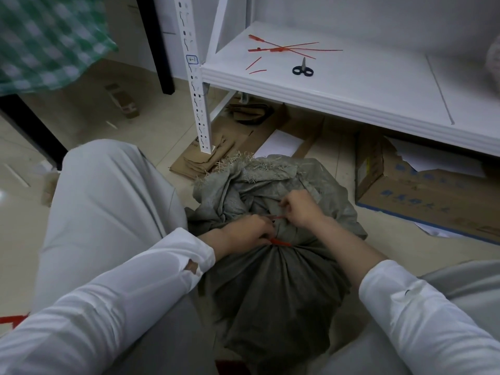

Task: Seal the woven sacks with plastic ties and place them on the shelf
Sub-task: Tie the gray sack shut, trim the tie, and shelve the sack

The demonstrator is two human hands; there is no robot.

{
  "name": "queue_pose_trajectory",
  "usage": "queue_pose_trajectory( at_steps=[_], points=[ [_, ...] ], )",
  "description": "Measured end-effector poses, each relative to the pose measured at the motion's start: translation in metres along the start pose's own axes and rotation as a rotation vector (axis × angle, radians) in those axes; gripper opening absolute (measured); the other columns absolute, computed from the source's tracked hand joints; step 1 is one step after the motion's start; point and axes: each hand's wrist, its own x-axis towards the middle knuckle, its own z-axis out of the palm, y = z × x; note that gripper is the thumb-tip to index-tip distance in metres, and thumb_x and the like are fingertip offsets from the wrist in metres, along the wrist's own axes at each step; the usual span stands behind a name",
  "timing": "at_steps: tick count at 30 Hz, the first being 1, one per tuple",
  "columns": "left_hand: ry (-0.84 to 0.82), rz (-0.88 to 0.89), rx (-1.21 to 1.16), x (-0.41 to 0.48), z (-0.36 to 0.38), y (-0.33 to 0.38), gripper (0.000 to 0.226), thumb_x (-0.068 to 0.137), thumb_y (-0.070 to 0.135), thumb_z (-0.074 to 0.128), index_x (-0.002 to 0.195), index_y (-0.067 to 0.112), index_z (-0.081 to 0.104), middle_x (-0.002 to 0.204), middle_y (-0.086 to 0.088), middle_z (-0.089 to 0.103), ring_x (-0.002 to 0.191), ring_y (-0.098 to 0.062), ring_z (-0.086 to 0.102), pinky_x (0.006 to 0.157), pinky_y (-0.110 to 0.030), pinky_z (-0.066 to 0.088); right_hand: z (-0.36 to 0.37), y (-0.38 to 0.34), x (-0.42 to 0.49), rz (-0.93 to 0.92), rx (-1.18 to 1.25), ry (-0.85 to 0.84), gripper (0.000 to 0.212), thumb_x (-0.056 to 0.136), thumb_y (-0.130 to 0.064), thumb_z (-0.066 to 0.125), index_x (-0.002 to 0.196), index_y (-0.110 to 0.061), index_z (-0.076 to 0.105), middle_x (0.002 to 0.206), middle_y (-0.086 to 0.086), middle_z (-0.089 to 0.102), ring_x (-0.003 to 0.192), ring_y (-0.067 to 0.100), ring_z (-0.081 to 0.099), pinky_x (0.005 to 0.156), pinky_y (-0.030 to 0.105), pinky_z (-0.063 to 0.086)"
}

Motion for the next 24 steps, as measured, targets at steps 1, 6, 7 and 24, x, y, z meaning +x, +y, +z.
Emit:
queue_pose_trajectory(
  at_steps=[1,6,7,24],
  points=[
    [0.002,-0.007,-0.003,0.0,0.001,-0.002,0.012,0.089,0.022,0.061,0.086,0.01,0.064,0.101,-0.008,0.064,0.09,-0.027,0.061,0.075,-0.038,0.048,-0.005,-0.002,-0.001,-0.01,-0.095,-0.031,0.022,0.085,-0.005,0.056,0.101,-0.007,0.071,0.101,0.015,0.068,0.098,0.034,0.064,0.083,0.037,0.053],
    [0.013,-0.051,-0.02,0.002,0.005,-0.008,0.021,0.08,0.029,0.056,0.084,0.011,0.067,0.109,-0.01,0.065,0.102,-0.03,0.062,0.081,-0.044,0.051,-0.029,-0.008,-0.005,0.012,-0.332,-0.079,0.019,0.088,0.004,0.047,0.096,-0.002,0.063,0.105,0.02,0.063,0.098,0.036,0.062,0.074,0.036,0.045],
    [0.025,-0.068,-0.033,0.003,0.005,-0.008,0.02,0.08,0.027,0.057,0.084,0.011,0.068,0.109,-0.01,0.066,0.102,-0.03,0.063,0.081,-0.043,0.051,-0.032,-0.007,-0.004,0.035,-0.311,-0.102,0.015,0.088,0.002,0.049,0.092,-0.004,0.062,0.104,0.019,0.064,0.097,0.035,0.062,0.073,0.035,0.045],
    [0.075,-0.026,0.059,0.011,-0.003,0.006,0.015,0.089,0.033,0.061,0.086,0.018,0.06,0.09,0.001,0.059,0.086,-0.019,0.054,0.07,-0.039,0.049,-0.043,0.009,-0.054,0.309,0.525,-0.629,0.025,0.091,0.006,0.057,0.116,0.011,0.061,0.096,0.02,0.063,0.072,0.016,0.063,0.066,0.021,0.057]
  ],
)
